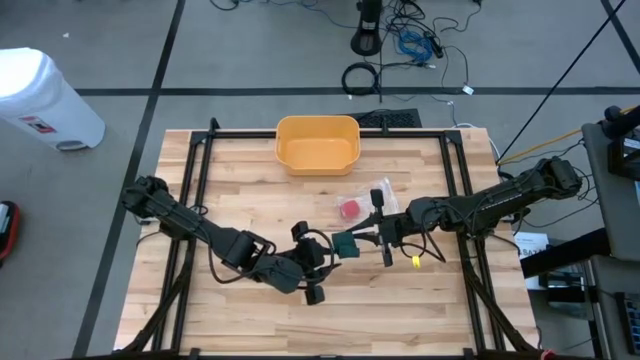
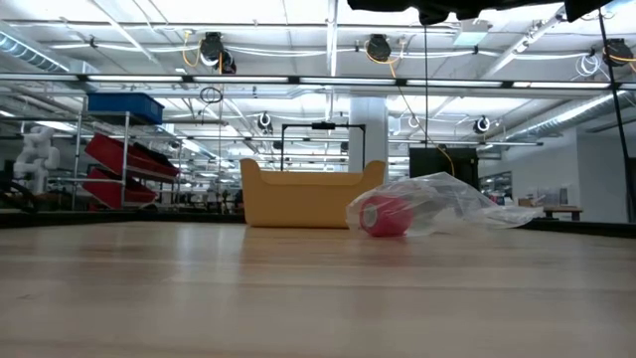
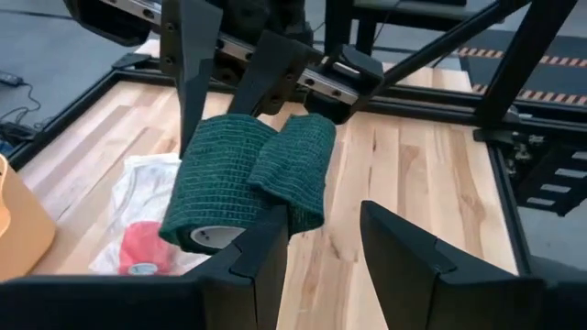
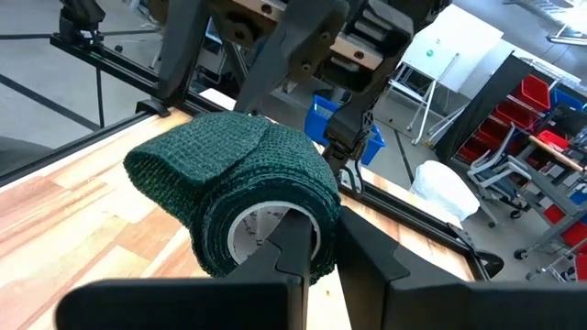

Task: Roll bandage
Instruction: Roll the green bandage

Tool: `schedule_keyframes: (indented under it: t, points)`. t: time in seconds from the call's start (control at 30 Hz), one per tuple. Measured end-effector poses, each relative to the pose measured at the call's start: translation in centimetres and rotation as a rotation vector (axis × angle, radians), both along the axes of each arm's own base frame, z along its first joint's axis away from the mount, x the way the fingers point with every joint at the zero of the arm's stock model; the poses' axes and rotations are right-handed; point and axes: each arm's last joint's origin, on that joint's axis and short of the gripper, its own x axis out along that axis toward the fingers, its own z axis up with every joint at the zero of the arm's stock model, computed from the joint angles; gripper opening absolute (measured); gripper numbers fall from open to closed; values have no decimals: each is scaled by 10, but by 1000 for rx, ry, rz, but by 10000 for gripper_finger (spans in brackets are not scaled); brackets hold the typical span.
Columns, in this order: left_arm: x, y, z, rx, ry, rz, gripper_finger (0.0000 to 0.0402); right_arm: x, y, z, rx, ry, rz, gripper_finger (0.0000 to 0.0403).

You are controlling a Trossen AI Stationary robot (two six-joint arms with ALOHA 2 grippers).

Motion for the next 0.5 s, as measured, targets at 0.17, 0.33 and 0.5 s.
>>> schedule_keyframes:
  t: [0.17, 0.33, 0.5]
  points:
    - [2, -1, -3, -18, -1, 12, 145, 0, 0, 0, 1, -5, 0, 34]
    - [9, -3, -15, -4, 26, 16, 145, 0, 0, 0, 1, -4, 0, 34]
    - [11, -2, -18, 9, 31, 22, 145, 0, 0, 0, 0, -4, -1, 34]
